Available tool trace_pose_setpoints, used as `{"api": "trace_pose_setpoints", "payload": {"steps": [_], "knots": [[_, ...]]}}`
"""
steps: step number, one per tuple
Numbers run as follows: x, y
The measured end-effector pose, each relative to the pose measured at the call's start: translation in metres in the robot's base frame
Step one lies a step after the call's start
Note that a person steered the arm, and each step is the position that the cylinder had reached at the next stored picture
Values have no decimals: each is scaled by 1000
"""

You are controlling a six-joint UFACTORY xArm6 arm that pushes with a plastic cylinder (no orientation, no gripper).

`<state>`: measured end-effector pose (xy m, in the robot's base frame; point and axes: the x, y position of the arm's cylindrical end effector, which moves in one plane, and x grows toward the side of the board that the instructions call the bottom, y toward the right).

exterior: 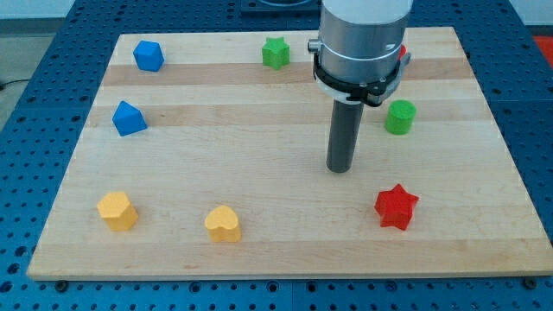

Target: Move the green star to the bottom right side of the blue cube

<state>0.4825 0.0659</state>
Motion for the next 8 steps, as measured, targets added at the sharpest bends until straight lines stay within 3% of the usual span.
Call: {"api": "trace_pose_setpoints", "payload": {"steps": [3, 4, 6, 8], "knots": [[-24, 33], [-85, -5], [-227, -1], [-231, -114]]}}
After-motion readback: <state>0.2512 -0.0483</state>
